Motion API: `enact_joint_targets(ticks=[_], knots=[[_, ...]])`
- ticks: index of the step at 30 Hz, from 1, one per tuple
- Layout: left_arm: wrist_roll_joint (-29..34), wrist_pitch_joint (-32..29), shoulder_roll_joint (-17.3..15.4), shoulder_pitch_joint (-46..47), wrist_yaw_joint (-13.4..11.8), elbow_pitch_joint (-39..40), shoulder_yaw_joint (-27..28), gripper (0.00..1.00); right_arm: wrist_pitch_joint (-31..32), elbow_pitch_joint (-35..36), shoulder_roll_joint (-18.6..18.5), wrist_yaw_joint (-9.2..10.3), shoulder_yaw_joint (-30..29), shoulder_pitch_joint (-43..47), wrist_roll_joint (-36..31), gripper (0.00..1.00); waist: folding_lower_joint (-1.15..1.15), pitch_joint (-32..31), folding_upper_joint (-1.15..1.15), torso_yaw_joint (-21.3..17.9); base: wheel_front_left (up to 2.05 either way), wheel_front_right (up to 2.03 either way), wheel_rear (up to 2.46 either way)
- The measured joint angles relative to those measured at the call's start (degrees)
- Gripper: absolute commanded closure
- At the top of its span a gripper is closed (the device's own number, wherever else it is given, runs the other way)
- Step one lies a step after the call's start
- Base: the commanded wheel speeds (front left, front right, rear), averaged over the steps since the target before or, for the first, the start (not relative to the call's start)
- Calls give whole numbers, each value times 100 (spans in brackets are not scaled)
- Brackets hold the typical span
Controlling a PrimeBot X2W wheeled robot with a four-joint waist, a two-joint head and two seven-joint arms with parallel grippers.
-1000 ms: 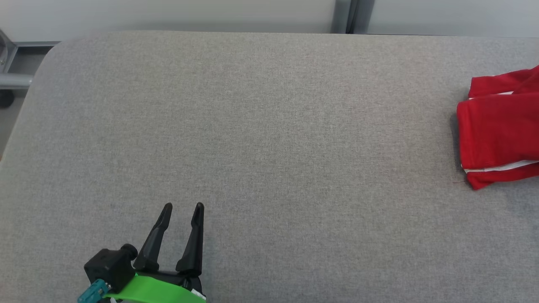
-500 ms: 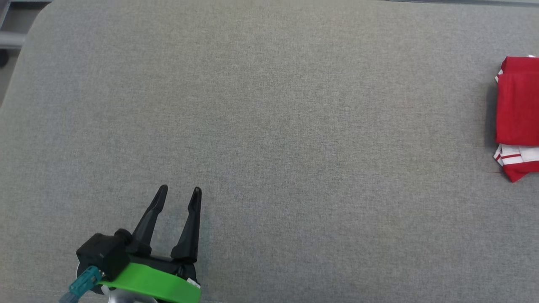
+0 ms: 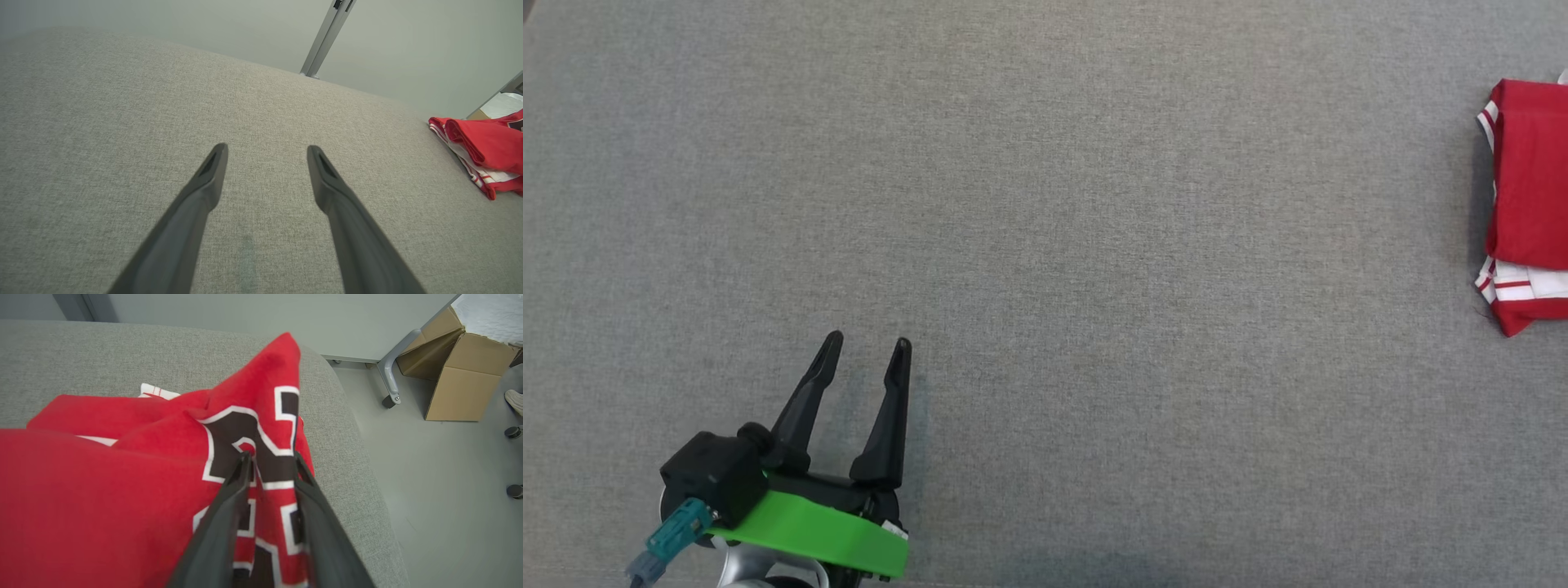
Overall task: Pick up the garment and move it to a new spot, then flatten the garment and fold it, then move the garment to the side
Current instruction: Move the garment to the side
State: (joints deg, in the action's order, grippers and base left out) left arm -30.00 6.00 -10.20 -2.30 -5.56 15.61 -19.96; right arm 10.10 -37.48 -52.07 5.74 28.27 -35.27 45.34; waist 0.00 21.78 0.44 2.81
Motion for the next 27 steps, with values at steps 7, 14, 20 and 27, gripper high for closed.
enact_joint_targets(ticks=[7, 14, 20, 27], knots=[[40, -101, -46, 3, -9, 70, 43, 0, -157, -221, 132, 49, -49, -74, -15, 0, 0, 123, 0, -157, 0, 0, 0], [46, -151, -62, 12, -25, 101, 97, 0, -330, -391, 298, 74, -46, -75, -52, 0, 0, 182, 0, -303, 0, 0, 0], [45, -138, -15, 187, -26, 62, 85, 0, -634, -312, 380, 77, -45, -308, -168, 0, 0, 70, 0, -407, 0, 0, 0], [-1, -41, 57, 305, -23, -77, 70, 0, -1022, 44, 566, -40, 27, -588, -367, 0, 0, -156, 0, -520, 0, 0, 0]])
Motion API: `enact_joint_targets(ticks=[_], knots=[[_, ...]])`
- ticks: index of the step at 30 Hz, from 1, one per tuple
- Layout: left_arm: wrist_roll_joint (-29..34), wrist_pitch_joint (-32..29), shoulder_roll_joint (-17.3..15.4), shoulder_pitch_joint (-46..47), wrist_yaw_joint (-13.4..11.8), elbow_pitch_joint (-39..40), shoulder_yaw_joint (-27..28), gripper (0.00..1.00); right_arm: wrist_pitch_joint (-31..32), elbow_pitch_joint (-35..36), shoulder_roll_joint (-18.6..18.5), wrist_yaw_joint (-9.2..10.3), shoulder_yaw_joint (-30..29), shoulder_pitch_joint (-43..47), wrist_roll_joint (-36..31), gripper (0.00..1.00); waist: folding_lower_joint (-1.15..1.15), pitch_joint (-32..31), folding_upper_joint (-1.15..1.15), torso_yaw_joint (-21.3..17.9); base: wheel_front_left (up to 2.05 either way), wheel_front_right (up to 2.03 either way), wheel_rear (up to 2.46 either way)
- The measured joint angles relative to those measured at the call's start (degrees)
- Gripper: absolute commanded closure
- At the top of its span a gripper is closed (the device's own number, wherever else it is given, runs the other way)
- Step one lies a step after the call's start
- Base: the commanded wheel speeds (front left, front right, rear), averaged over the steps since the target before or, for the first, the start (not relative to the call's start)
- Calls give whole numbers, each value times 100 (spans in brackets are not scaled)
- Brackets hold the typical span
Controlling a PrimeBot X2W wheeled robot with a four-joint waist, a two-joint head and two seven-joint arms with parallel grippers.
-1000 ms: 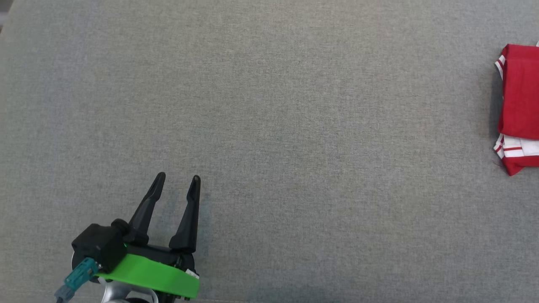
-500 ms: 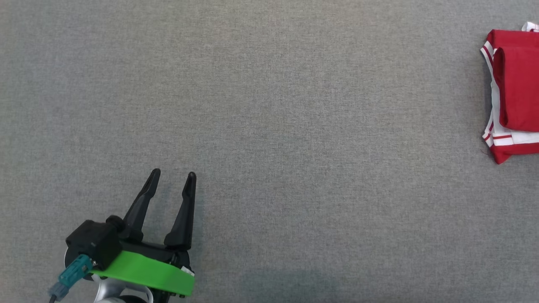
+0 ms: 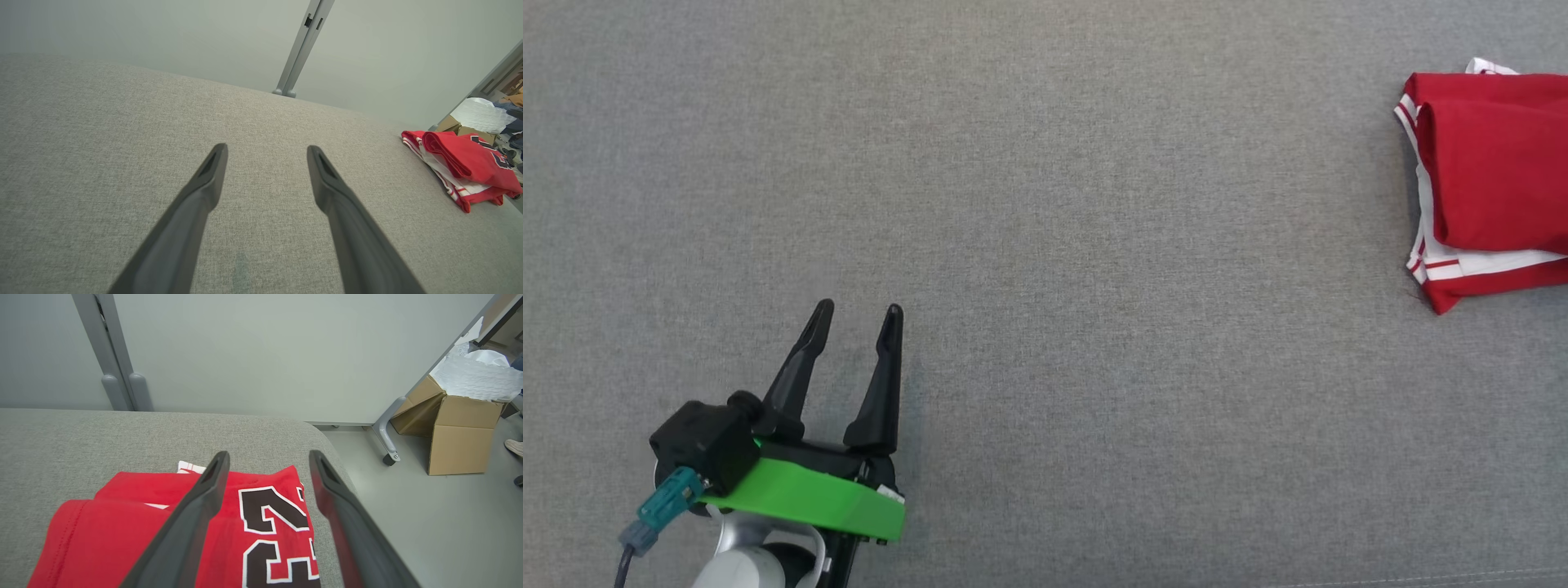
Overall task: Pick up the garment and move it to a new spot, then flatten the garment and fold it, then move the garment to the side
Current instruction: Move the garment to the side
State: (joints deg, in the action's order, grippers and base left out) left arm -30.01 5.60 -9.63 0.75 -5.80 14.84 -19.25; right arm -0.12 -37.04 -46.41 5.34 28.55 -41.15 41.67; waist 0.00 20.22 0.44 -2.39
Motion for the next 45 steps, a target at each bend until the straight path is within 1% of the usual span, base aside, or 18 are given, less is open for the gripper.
enact_joint_targets(ticks=[8, 10, 16, 19, 21, 23, 25, 30, 34, 40, 45], knots=[[-162, 241, 285, 217, 4, -439, 133, 0, -383, 225, 648, -127, 288, -28, -83, 0, 0, -435, 0, -170, 0, 0, 0], [-191, 305, 343, 251, 4, -544, 212, 0, -479, 263, 835, -129, 352, -13, -91, 0, 0, -556, 0, -214, 0, 0, 0], [-221, 466, 357, 271, 0, -912, 433, 0, -844, 364, 1357, -122, 479, 238, -90, 0, 0, -918, 0, -349, 0, 0, 0], [-238, 514, 361, 263, -2, -1076, 497, 0, -1053, 412, 1532, -111, 543, 437, -110, 0, 0, -1091, 0, -409, 0, 0, 0], [-191, 534, 359, 239, -3, -1176, 554, 0, -1199, 478, 1658, -68, 559, 572, -124, 0, 0, -1202, 0, -444, 0, 0, 0], [-132, 565, 353, 191, -33, -1277, 615, 0, -1277, 560, 1741, -58, 667, 675, -293, 0, 0, -1307, 0, -472, 0, 0, 0], [-132, 576, 355, 120, -36, -1357, 643, 0, -1346, 670, 1847, 20, 661, 768, -342, 0, 0, -1403, 0, -494, 0, 0, 0], [-82, 613, 374, -7, -79, -1441, 748, 0, -1382, 898, 2054, 131, 639, 1029, -433, 0, 0, -1583, 0, -523, 0, 0, 0], [-102, 656, 427, -80, -86, -1486, 918, 0, -1410, 1066, 2204, 167, 576, 1221, -567, 0, 0, -1636, 0, -521, 0, 0, 0], [-98, 708, 485, -136, -86, -1619, 978, 0, -1423, 1199, 2459, 182, 458, 1645, -697, 0, 0, -1743, 0, -462, 0, 0, 0], [-99, 713, 500, -283, -87, -1648, 988, 0, -1424, 1461, 2721, 182, 363, 1924, -866, 0, 0, -1857, 0, -433, 0, 0, 0]])
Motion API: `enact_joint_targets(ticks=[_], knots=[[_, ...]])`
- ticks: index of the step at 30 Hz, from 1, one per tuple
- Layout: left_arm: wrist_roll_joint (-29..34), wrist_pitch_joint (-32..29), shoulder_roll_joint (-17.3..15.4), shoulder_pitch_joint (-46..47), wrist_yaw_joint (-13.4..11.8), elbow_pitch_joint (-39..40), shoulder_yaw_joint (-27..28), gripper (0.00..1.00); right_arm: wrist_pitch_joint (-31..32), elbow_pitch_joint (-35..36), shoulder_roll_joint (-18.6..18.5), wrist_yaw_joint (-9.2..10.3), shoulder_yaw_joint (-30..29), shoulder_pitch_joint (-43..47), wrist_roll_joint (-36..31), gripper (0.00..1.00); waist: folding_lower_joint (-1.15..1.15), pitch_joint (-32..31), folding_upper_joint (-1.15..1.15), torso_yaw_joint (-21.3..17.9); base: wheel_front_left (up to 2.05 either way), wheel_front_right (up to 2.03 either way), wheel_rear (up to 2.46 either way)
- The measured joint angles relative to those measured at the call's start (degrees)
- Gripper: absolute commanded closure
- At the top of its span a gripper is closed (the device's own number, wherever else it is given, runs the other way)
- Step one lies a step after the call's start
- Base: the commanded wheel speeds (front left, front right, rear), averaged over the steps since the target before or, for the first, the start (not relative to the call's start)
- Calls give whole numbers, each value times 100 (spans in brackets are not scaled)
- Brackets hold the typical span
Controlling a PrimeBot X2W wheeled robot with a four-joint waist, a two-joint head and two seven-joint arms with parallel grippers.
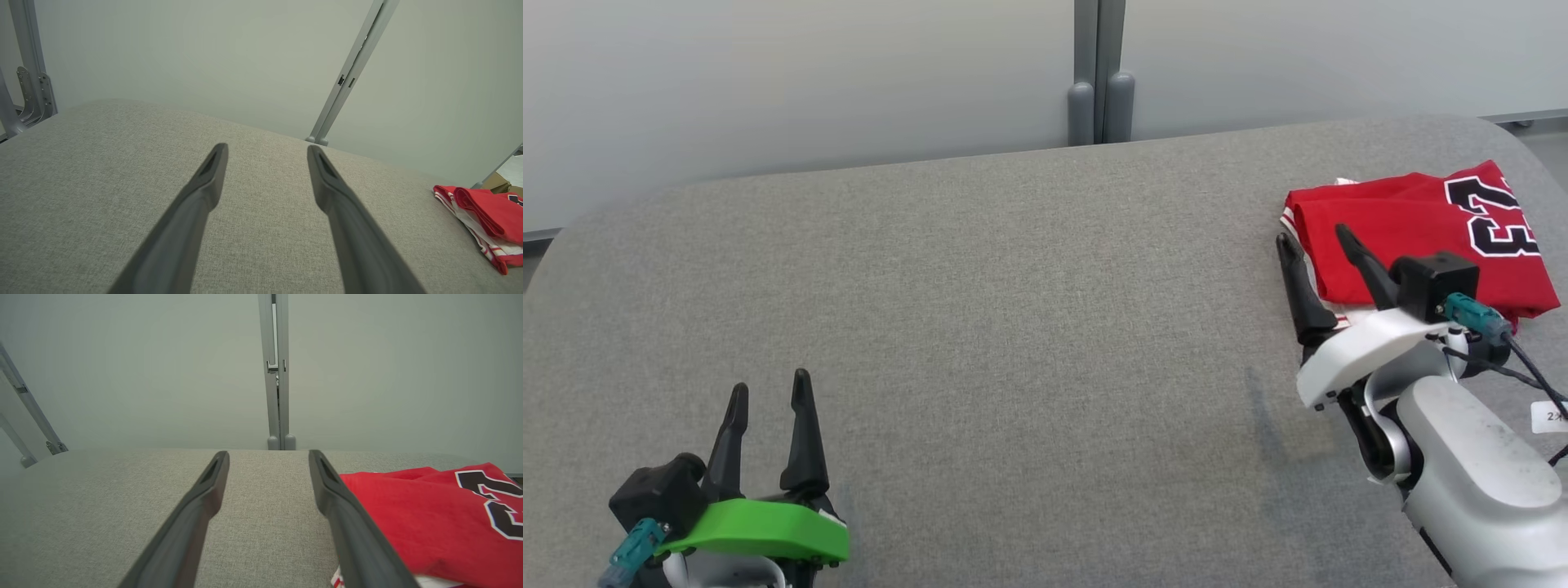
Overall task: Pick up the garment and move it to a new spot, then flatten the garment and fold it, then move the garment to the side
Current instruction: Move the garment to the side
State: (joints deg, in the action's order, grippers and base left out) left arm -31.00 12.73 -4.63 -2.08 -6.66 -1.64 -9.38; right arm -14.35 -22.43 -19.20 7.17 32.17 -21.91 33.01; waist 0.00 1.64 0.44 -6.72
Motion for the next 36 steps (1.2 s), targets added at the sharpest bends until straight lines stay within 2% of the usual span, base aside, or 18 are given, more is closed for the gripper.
enact_joint_targets(ticks=[23, 36], knots=[[59, 96, 68, -493, -20, -15, 129, 0, 0, 636, 825, 1, -895, 1234, -906, 0, 0, -226, 0, 79, 0, 0, 0], [154, 102, 77, -517, -43, 8, 82, 0, 0, 750, 921, 1, -1040, 1484, -1244, 0, 0, -222, 0, 87, 0, 0, 0]])
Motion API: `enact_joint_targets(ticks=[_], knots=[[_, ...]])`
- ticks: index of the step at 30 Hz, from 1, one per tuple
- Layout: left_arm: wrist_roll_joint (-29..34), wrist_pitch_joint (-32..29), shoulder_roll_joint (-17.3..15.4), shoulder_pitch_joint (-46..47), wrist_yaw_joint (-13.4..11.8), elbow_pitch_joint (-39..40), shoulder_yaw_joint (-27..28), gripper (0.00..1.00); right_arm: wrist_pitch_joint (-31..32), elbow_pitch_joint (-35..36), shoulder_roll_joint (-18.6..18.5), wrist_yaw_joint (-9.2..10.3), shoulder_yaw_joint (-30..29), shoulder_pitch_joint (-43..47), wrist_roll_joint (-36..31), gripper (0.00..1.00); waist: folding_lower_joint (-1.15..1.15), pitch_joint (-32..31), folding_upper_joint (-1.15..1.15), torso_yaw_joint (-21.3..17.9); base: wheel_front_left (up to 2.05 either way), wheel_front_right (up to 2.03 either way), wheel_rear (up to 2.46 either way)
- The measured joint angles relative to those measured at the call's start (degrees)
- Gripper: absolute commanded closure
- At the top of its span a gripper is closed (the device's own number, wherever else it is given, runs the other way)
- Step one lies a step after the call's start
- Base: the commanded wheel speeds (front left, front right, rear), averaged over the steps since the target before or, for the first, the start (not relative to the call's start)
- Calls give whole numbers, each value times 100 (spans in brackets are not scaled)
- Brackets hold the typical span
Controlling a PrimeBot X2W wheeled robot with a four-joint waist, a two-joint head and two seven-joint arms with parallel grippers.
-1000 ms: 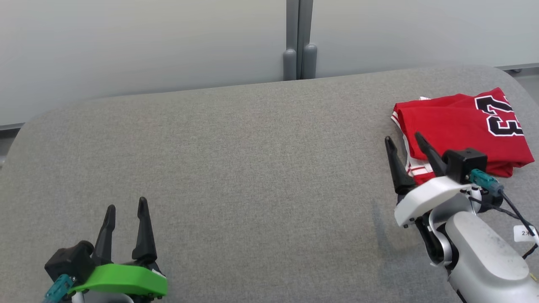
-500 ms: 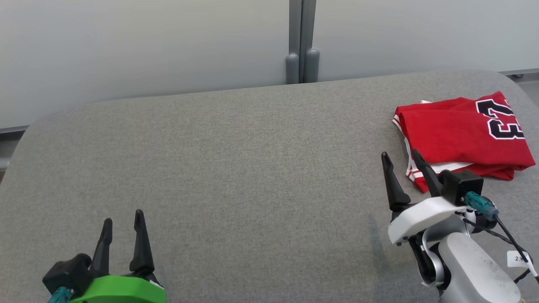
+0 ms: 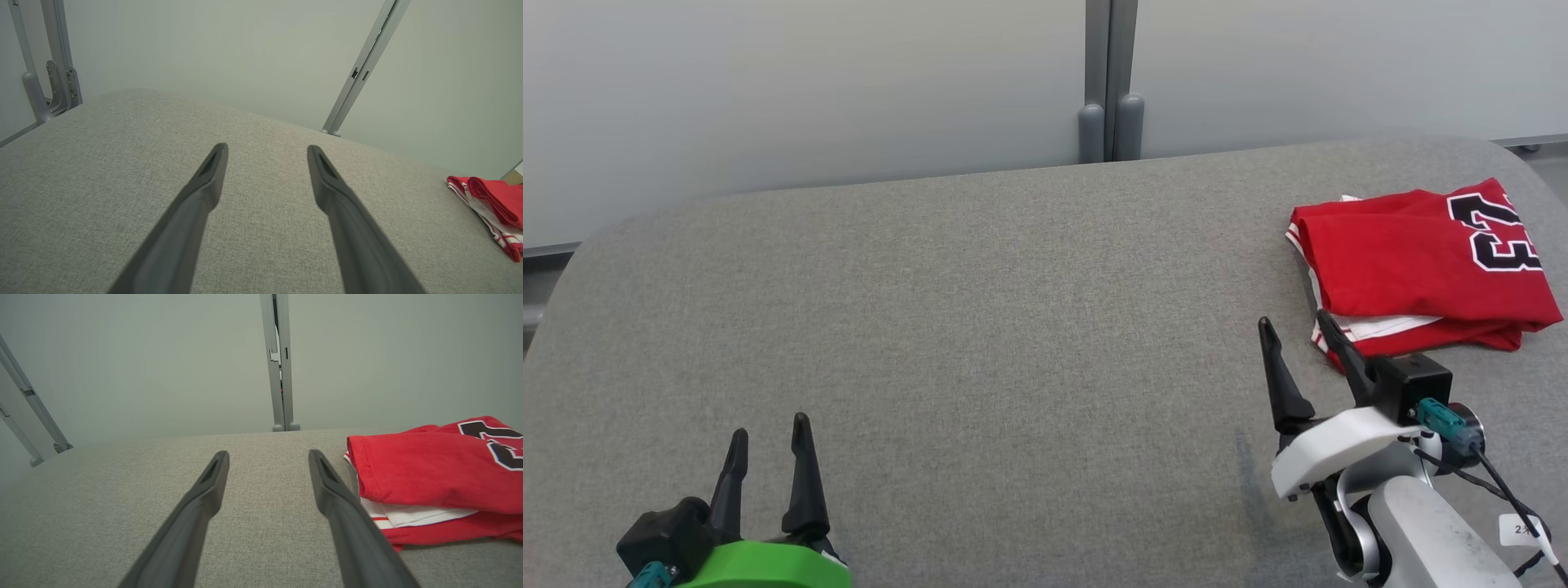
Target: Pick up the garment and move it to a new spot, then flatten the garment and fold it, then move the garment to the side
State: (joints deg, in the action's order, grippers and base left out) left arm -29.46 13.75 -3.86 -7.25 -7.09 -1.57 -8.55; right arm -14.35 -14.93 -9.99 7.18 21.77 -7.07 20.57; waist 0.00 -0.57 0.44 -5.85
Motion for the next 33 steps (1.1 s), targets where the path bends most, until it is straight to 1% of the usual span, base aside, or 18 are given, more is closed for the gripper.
enact_joint_targets(ticks=[4, 21, 22, 27, 31, 33], knots=[[62, 0, 19, 0, 0, 9, -10, 0, 0, 34, 82, 0, -37, 82, -57, 0, 0, 3, 0, 7, 0, 0, 0], [222, 43, 56, 0, 0, 19, -12, 0, 0, 175, 193, 0, -149, 199, -301, 0, 0, 9, 0, 28, 0, 0, 0], [237, 42, 60, -1, 0, 1, -16, 100, 1, 159, 213, -3, -149, 207, -299, 100, 0, 9, 0, 29, 0, 0, 0], [232, 38, 134, -8, 1, -322, -90, 100, 12, -104, 299, -10, -83, 485, -294, 100, 0, 9, 0, 30, 0, 0, 0], [115, 32, 134, -10, 11, -331, -89, 100, 27, -112, 300, -45, -118, 553, -188, 100, 0, 13, 0, 39, 0, 0, 0], [14, -9, 134, -10, 55, -330, -89, 100, 27, -101, 307, -76, -144, 553, -57, 100, 0, 14, 0, 51, 0, 0, 0]])
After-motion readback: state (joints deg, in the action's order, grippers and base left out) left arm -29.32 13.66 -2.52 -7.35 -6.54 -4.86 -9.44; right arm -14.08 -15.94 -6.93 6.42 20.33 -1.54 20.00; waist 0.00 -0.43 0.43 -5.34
